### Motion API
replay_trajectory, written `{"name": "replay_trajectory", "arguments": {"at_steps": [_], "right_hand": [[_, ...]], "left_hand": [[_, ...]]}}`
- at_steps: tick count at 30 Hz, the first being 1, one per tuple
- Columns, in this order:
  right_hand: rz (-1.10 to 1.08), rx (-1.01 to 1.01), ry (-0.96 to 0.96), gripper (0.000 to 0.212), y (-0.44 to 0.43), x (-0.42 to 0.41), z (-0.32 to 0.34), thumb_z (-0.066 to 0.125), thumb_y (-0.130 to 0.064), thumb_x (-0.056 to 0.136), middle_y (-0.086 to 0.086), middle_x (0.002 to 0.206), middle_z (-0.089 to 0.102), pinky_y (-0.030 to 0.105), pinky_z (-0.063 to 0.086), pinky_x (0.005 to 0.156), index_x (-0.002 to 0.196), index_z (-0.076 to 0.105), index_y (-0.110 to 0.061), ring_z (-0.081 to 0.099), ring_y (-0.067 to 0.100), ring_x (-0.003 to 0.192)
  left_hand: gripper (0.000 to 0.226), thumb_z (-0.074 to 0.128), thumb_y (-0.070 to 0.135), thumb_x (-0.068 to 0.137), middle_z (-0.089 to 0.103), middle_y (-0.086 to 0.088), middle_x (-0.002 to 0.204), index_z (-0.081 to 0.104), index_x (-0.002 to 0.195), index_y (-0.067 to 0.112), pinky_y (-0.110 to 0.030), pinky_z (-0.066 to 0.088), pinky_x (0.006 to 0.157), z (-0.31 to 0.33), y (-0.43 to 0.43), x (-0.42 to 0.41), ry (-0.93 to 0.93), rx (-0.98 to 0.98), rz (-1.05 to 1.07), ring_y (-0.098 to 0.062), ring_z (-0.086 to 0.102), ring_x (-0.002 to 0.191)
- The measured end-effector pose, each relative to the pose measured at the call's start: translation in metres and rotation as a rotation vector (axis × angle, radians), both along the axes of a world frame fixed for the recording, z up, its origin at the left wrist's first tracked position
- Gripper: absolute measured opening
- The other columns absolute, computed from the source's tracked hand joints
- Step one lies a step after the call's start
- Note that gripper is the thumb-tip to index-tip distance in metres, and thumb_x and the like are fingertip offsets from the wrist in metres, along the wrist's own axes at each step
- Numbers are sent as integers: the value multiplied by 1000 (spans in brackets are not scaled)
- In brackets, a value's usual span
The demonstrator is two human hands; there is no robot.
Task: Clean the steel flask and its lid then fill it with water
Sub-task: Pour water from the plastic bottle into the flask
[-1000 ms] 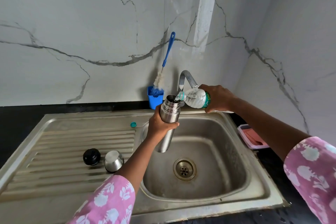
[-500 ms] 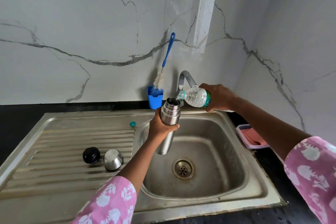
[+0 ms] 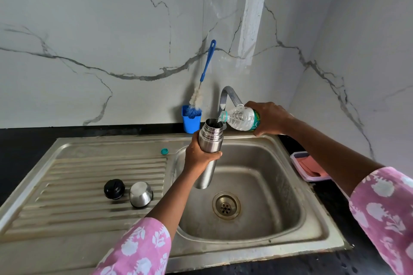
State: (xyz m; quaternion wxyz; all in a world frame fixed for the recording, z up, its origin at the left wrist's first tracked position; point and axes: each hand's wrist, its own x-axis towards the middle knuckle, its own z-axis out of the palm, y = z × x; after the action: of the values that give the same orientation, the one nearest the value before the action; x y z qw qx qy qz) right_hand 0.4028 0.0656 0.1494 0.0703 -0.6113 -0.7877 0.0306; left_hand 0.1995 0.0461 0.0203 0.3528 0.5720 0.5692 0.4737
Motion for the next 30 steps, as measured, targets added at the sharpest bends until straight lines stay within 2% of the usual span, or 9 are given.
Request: {"name": "replay_trajectory", "arguments": {"at_steps": [9, 22, 30], "right_hand": [[-2, 5, -55, 74, 2, 0, -1, 78, -25, 67, 2, 118, 63, 38, 42, 91, 132, 44, -28, 55, 27, 110], [7, -10, -78, 73, 6, -1, 5, 78, -23, 67, 3, 117, 62, 40, 41, 94, 131, 43, -28, 54, 26, 110], [15, 9, -116, 72, 11, -2, 7, 77, -23, 66, 1, 117, 62, 40, 39, 93, 130, 44, -29, 54, 26, 110]], "left_hand": [[71, 85, 13, 61, 63, 4, 101, 50, 123, 18, -27, 48, 79, -1, 0, 0, 6, -7, 15, -16, 59, 88], [69, 85, 12, 60, 65, 1, 103, 50, 120, 18, -26, 47, 76, -6, 1, -2, 0, -9, 7, -17, 61, 88], [67, 85, 11, 60, 63, 6, 98, 52, 118, 19, -24, 44, 73, -6, 3, -1, -12, -6, 9, -14, 60, 85]]}}
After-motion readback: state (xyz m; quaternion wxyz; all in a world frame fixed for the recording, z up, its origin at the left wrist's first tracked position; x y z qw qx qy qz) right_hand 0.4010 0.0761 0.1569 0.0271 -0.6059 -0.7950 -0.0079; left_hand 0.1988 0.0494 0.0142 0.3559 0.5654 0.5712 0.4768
